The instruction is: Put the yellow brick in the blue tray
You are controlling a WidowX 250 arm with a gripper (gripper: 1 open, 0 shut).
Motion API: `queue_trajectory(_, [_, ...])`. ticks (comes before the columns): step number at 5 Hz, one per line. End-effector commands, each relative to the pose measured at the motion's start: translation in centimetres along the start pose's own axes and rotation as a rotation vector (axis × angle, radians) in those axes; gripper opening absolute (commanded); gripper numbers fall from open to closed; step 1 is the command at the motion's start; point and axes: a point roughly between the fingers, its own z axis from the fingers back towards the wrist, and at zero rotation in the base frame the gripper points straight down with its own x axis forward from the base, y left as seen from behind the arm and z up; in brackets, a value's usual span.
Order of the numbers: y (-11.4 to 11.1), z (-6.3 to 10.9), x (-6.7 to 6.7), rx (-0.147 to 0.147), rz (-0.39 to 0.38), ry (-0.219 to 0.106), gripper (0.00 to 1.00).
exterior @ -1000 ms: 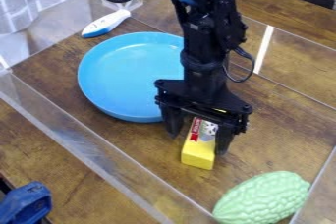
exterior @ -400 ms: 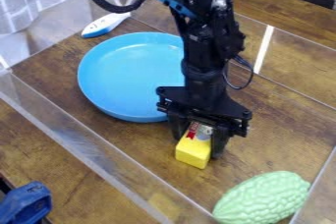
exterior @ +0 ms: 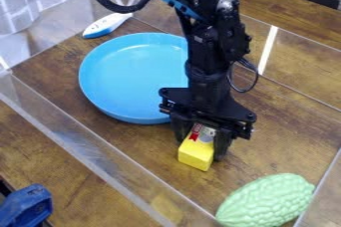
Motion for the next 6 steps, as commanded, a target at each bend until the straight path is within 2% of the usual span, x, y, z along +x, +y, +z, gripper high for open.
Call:
queue_trajectory(1, [-0.30, 0.25, -0.25, 0.008, -0.016, 0.006, 0.00])
queue_trajectory(6, [0.46, -0.40, -0.65, 0.012, -0.002, 0.033, 0.00])
